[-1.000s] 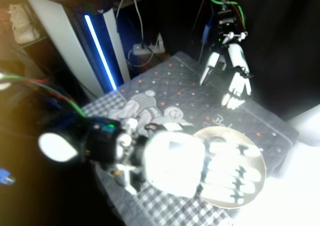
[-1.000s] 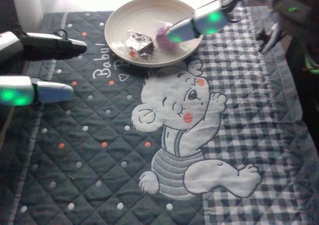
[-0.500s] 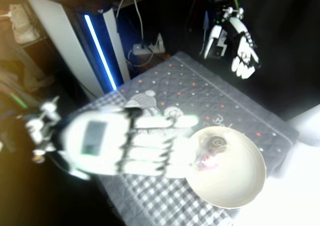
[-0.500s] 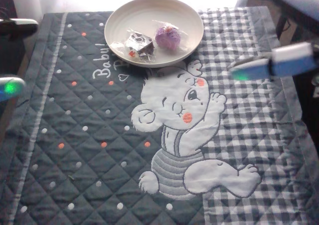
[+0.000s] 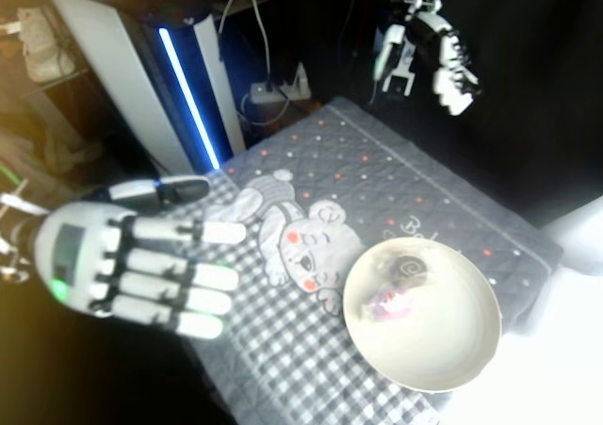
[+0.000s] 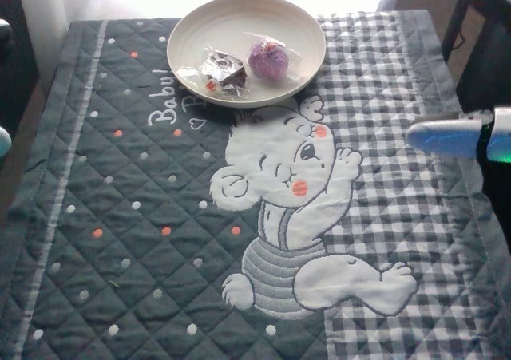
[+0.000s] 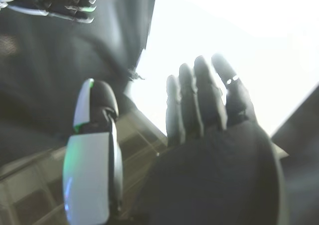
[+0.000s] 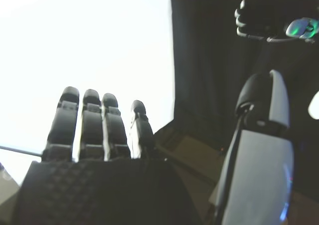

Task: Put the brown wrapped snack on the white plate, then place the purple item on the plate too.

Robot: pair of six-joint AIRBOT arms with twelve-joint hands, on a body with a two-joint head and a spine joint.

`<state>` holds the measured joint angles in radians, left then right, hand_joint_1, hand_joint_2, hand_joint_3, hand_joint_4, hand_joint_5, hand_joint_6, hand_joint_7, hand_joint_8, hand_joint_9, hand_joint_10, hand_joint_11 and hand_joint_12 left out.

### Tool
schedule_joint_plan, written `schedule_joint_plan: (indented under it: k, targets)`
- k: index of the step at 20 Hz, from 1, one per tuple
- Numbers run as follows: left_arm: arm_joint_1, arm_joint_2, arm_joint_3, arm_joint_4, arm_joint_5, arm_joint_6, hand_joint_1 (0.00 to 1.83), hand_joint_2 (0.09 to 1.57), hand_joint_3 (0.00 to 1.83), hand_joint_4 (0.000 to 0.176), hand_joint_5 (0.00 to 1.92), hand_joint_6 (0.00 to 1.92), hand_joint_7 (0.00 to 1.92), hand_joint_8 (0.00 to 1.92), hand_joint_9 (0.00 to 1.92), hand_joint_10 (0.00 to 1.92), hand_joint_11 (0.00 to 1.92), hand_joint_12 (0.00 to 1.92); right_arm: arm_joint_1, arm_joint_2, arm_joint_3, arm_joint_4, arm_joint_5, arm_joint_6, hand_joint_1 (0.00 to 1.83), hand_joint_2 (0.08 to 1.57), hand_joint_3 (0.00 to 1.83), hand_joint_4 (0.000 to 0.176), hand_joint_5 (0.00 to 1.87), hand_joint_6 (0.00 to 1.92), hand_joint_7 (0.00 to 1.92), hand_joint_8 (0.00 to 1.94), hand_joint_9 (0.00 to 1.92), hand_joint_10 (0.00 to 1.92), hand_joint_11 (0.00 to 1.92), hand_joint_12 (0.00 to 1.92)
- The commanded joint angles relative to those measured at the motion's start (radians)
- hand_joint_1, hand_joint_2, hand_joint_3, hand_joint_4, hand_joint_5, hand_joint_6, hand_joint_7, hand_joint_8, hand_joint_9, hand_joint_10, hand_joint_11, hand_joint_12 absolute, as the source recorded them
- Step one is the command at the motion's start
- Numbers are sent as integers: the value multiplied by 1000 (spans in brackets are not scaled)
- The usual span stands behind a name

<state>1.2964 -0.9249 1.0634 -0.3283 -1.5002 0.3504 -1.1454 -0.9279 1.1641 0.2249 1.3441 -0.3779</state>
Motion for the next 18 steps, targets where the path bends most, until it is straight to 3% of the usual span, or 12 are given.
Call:
schedule_joint_plan:
  k: [1,5,6,8,9,10,11,13,14,15,17,18]
  targets:
    - [-9,-4,7,1,-139,-21,599,1047,0,7,235,0,255,0,215,0,0,730,8,-3,5,8,127,4,754,747,0,133,0,0,36,12,30,11,0,0]
    - [-14,-13,10,-2,-192,-44,323,1155,12,67,20,0,149,1,184,4,0,699,8,0,4,-8,168,4,726,741,0,146,52,11,96,9,101,12,41,22]
    - [-16,-14,8,5,-198,-44,326,1169,6,20,3,0,123,2,213,8,0,912,8,4,2,-8,194,4,733,765,7,119,51,8,82,2,78,2,35,20]
    - [-24,-12,-6,20,-231,-55,104,1275,7,131,0,0,4,0,77,0,0,677,8,17,-17,-14,284,4,753,957,12,128,2,0,2,0,2,0,0,0]
    - [-49,-9,-7,41,-231,-47,130,1277,3,167,0,0,0,0,39,9,0,343,8,31,-28,-20,336,4,579,1055,40,166,0,0,24,7,0,0,0,0]
    - [-78,-8,-6,69,-231,-36,76,1269,0,147,0,0,0,0,52,9,0,306,8,42,-36,-27,383,4,363,1160,26,164,0,0,4,1,0,0,0,0]
    - [-114,-7,-4,99,-231,-28,113,1240,0,136,0,0,0,0,19,5,0,302,8,57,-47,-33,418,4,315,1245,16,104,30,3,0,0,0,0,0,0]
    - [-219,-5,6,169,-231,-14,51,1199,0,129,0,0,0,0,0,0,0,312,8,97,-76,-97,419,-46,181,1173,0,91,23,2,58,5,81,10,29,10]
    - [-234,-5,9,181,-232,-9,56,1186,0,167,0,0,0,0,0,0,0,395,9,104,-80,-106,419,-53,283,1178,0,60,4,0,69,0,163,5,145,95]
    - [-265,-4,12,199,-232,8,56,1186,0,167,0,0,0,0,0,0,0,395,9,116,-86,-120,419,-71,283,1178,0,60,4,0,69,0,163,5,145,95]
    - [-301,10,6,223,-232,42,250,1224,3,176,0,0,46,8,173,40,0,736,9,129,-93,-126,419,-87,488,1117,5,164,0,0,2,0,144,4,5,769]
    - [-308,19,1,228,-232,48,271,1184,0,159,43,7,125,12,253,40,0,956,9,131,-94,-126,419,-86,483,1105,1,163,0,0,0,0,173,11,0,899]
